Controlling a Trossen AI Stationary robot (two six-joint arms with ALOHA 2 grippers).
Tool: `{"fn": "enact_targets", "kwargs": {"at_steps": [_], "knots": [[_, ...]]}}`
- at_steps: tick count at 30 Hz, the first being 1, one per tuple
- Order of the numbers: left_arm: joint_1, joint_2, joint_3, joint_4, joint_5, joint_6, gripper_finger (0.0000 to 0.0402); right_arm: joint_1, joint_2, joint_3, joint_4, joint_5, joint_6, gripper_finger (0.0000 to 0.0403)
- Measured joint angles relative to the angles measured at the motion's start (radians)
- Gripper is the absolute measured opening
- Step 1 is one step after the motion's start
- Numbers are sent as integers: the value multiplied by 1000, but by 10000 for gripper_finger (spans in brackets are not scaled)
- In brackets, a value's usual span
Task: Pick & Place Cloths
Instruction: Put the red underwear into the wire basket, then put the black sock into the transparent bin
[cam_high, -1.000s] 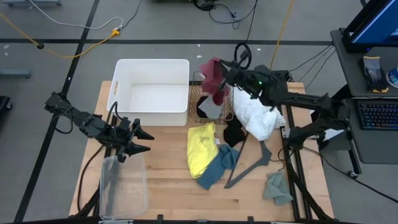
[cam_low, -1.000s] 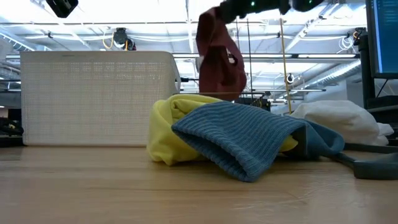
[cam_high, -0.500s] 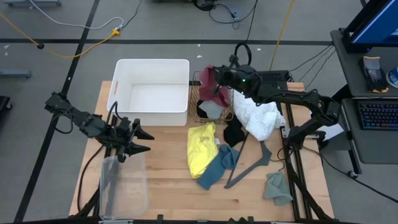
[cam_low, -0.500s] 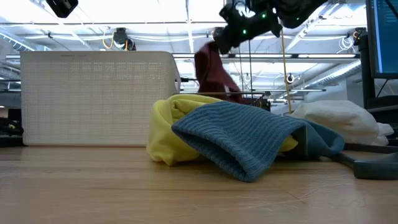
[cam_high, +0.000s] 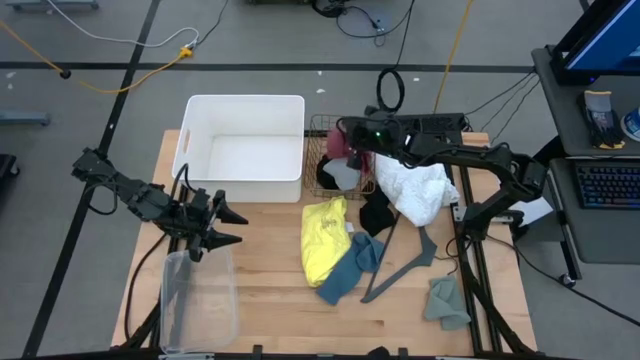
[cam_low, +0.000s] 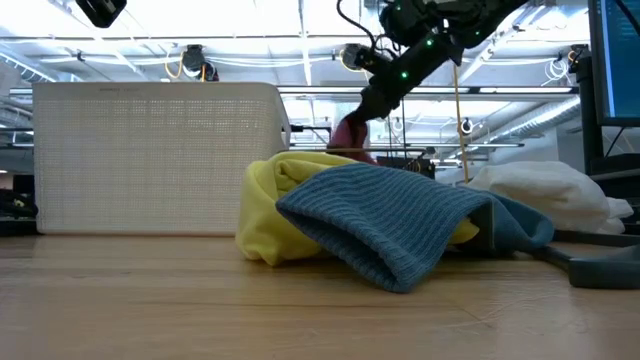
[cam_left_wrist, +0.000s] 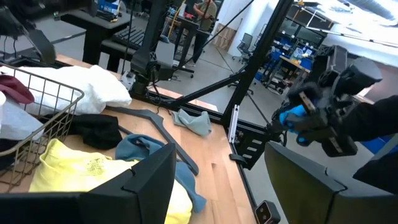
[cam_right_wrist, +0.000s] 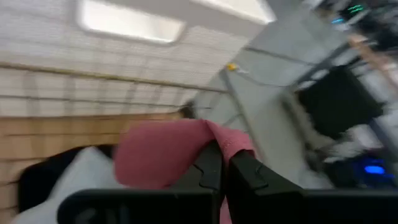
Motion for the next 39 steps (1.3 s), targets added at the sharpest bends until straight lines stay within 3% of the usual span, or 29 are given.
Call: {"fn": "enact_targets", "kwargs": {"at_steps": [4,13,21,33,39], "knots": [[0,0,0,0,0,0,250,0,19,-39,14,-90,11,0],[0,0,0,0,1,-21,250,-4,156,-91,77,-143,98,0],[0,0,0,0,2,-54,250,2,184,-91,111,-142,196,8],[0,0,0,0,4,-47,250,12,128,-90,93,-143,241,110],[0,0,0,0,4,-45,250,51,8,-91,-4,-145,252,169]]}}
